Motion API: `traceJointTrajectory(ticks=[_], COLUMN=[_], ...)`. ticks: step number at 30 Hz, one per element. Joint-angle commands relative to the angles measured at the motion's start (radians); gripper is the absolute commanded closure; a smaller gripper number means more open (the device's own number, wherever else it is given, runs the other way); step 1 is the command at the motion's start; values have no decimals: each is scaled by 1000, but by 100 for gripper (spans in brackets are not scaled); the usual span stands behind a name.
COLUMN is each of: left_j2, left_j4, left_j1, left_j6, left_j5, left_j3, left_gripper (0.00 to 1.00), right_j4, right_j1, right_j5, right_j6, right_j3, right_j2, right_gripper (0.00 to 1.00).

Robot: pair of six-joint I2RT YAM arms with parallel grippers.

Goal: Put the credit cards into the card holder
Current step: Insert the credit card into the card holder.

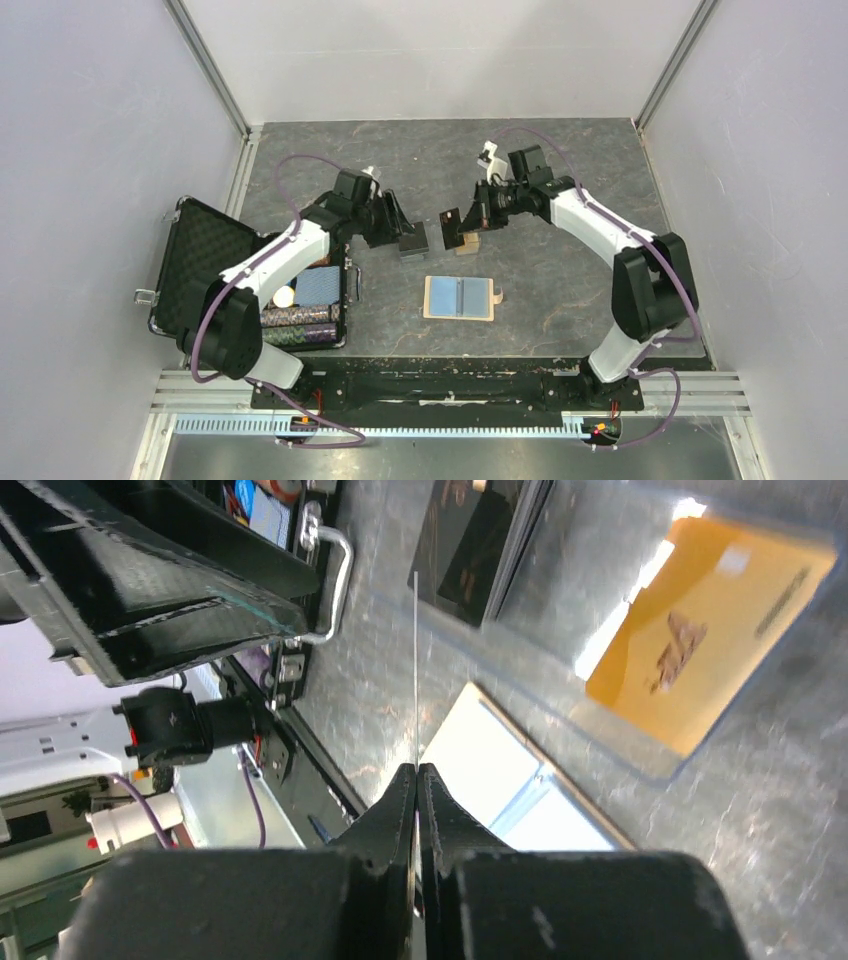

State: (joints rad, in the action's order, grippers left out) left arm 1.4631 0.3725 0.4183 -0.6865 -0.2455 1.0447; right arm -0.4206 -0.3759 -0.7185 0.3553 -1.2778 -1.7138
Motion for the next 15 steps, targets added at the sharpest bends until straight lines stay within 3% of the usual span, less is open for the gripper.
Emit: traceJointTrajectory(ticks=[1, 8, 15], left_j2=[-38, -50, -17], left_j4=[-57, -50, -58], left_j1=[97, 253, 288], left_j6=[-85, -176, -240], left_j5=[-12, 94, 135], left_j3=[-61, -190, -273], left_gripper=[44, 54, 61], right_j4=[74, 120, 231], right_j1=[12, 29, 50], right_j5=[-51, -78, -102], right_j6=[3, 47, 120], right_j3=[136, 352, 582], right_j2=[133, 279, 389], right_gripper=[100, 100, 100])
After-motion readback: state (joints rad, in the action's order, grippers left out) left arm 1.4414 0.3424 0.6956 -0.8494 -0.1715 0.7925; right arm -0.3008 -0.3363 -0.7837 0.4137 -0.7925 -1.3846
